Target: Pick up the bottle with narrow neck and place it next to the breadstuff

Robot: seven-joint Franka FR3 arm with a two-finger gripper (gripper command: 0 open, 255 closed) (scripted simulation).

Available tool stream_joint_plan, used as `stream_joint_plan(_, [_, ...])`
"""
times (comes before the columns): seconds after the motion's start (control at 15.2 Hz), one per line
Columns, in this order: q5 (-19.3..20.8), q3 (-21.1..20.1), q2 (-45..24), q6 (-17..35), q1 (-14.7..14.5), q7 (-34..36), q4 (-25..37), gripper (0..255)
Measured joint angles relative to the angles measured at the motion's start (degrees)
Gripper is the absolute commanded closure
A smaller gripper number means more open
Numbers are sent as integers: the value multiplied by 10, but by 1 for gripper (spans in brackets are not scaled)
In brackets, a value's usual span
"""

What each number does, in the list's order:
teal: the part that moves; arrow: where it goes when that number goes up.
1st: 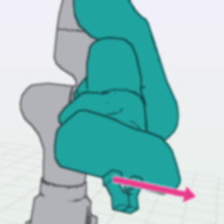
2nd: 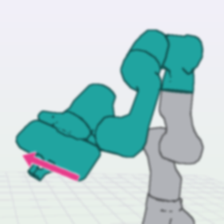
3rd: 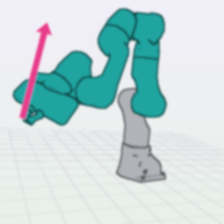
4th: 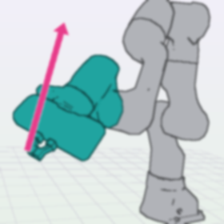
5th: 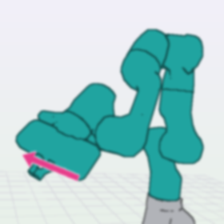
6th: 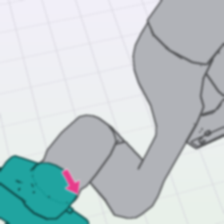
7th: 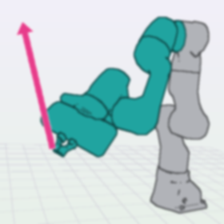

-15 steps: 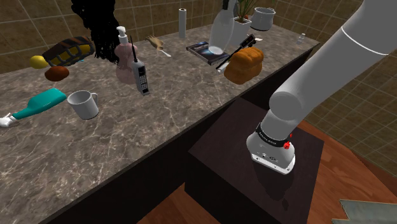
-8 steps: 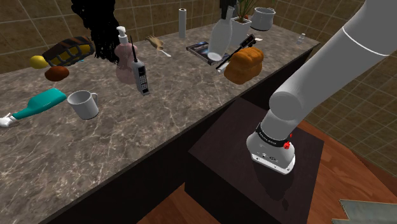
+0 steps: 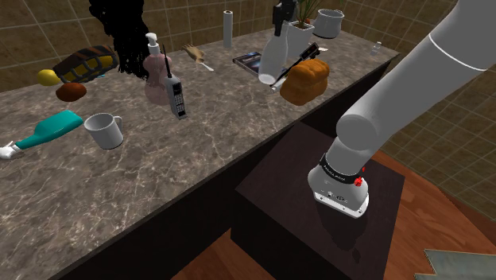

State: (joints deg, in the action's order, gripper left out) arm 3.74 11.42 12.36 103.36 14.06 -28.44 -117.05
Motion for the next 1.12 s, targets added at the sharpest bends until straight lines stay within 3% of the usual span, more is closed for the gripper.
stream_joint_plan(1.12, [-2,4,-29,133,1,1,-104,255])
